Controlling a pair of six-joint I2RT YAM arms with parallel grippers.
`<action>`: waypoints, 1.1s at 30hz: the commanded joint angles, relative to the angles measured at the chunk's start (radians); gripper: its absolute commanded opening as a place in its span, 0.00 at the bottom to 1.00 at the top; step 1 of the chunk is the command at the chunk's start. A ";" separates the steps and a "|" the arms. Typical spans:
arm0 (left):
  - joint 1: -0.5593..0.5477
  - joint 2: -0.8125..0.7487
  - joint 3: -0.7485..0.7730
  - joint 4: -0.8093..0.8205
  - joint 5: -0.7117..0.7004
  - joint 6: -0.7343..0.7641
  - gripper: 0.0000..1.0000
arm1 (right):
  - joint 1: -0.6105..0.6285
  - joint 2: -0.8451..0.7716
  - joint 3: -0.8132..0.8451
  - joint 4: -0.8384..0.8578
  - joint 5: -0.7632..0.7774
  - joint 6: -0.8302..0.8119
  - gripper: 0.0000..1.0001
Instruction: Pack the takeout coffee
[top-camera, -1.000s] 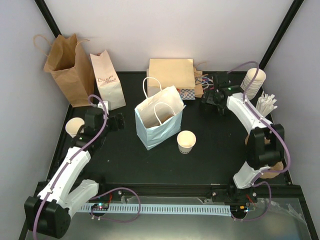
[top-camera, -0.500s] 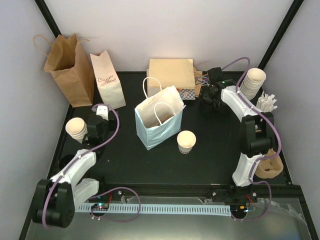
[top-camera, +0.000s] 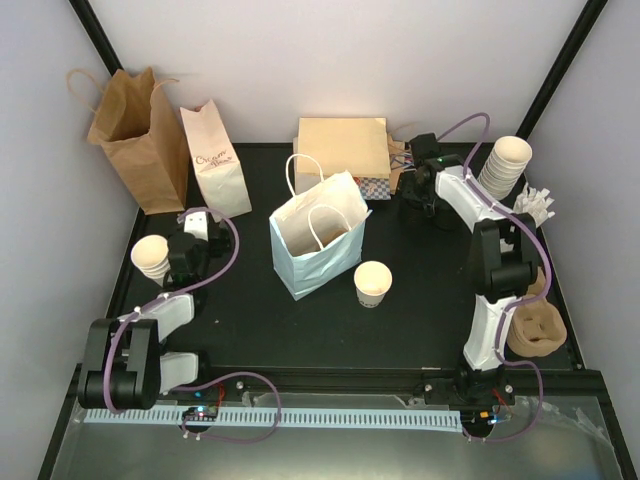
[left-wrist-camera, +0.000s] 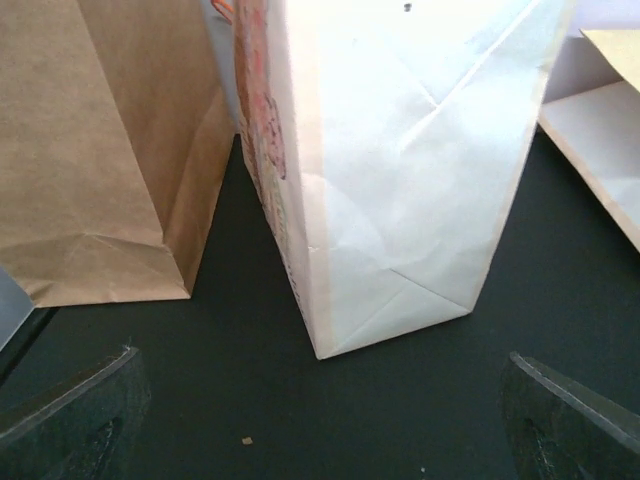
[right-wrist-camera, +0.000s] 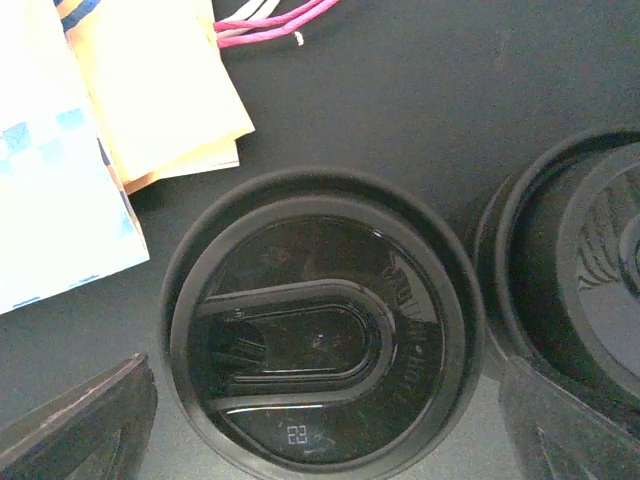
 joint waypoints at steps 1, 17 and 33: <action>0.052 0.035 0.050 0.065 0.098 -0.002 0.97 | -0.006 0.027 0.056 -0.020 0.023 -0.004 0.95; 0.056 0.045 0.069 0.045 0.144 0.003 0.99 | -0.005 0.138 0.194 -0.081 0.054 -0.020 0.91; -0.009 0.084 0.086 0.050 0.067 0.032 0.99 | -0.004 0.114 0.179 -0.085 0.055 -0.025 0.78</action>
